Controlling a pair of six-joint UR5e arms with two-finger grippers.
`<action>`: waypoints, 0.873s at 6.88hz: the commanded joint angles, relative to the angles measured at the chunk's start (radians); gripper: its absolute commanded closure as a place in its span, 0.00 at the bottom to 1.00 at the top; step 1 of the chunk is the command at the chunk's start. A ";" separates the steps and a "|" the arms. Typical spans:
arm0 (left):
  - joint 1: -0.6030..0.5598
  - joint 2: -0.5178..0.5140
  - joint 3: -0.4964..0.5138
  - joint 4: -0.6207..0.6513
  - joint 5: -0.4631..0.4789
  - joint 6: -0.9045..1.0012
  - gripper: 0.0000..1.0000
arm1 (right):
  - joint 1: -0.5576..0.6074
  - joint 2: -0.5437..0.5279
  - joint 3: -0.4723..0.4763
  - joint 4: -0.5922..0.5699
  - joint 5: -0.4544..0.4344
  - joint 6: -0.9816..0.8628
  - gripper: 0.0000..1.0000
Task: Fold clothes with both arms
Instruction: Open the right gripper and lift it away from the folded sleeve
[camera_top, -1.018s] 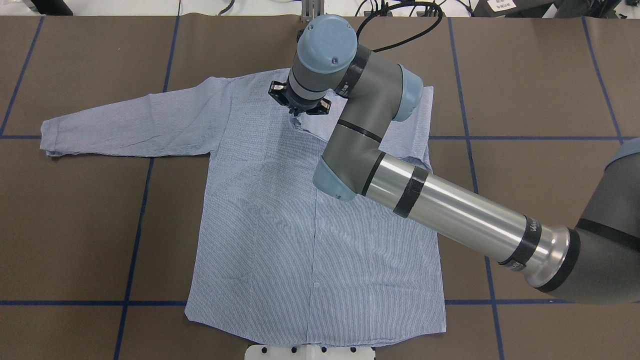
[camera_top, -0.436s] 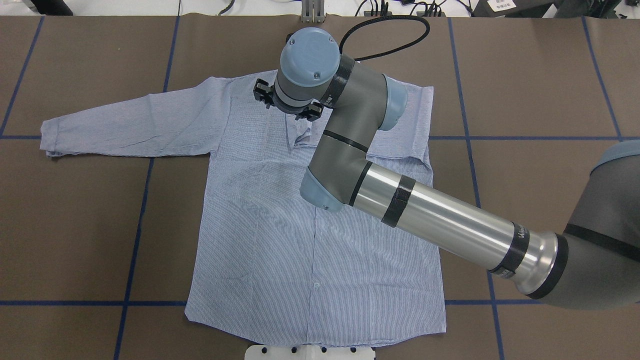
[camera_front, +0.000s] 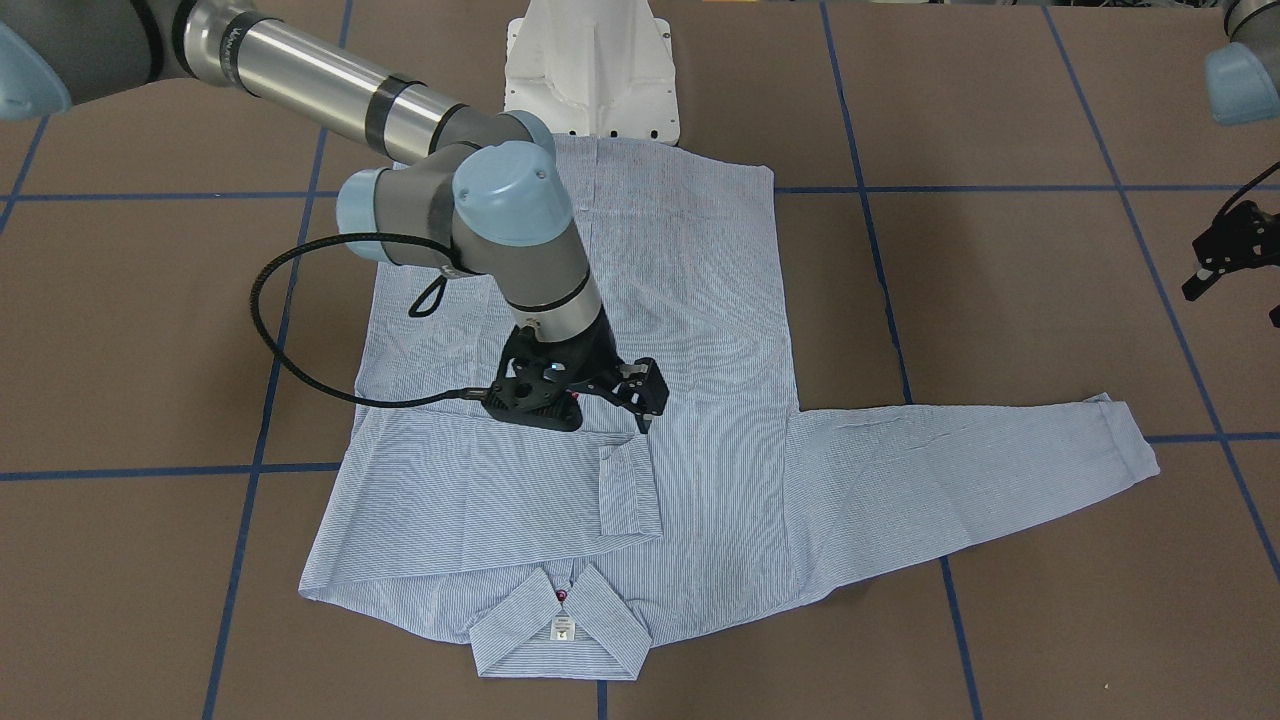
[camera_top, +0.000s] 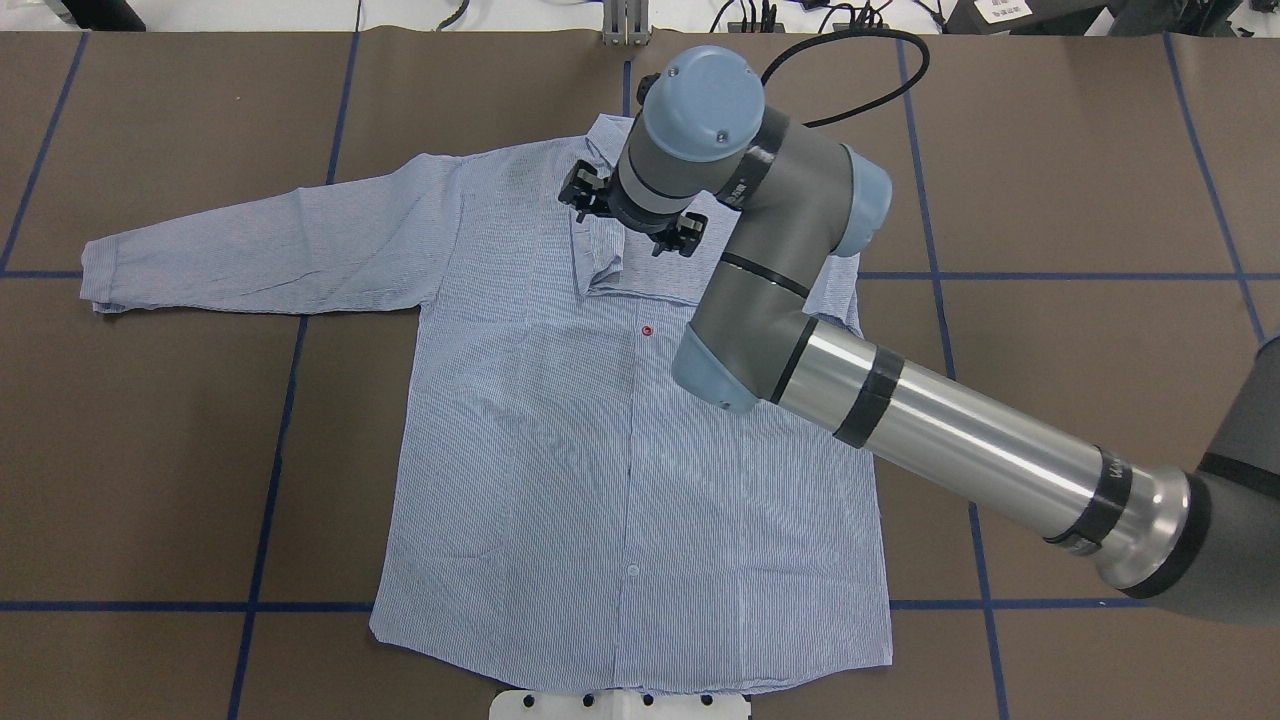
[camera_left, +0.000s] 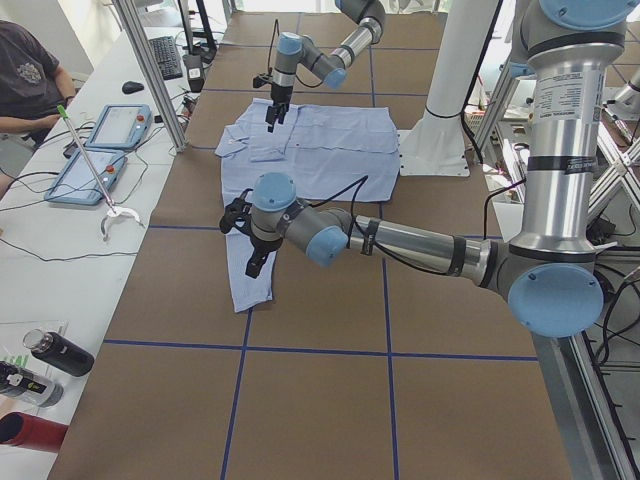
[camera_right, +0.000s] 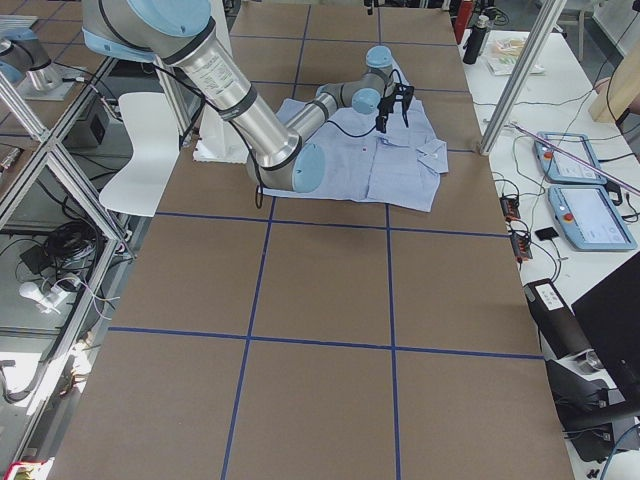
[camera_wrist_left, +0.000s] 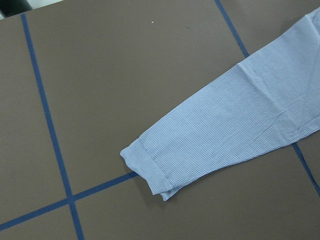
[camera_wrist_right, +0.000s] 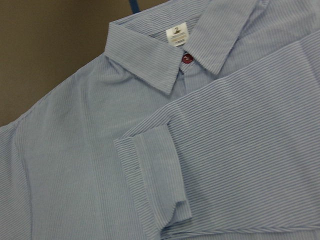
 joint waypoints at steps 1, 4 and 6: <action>0.038 -0.116 0.195 0.000 -0.004 -0.110 0.03 | 0.084 -0.178 0.178 -0.050 0.132 -0.013 0.00; 0.185 -0.128 0.254 -0.104 0.039 -0.382 0.04 | 0.176 -0.308 0.259 -0.052 0.197 -0.117 0.00; 0.186 -0.128 0.383 -0.220 0.039 -0.383 0.16 | 0.188 -0.311 0.259 -0.052 0.198 -0.120 0.00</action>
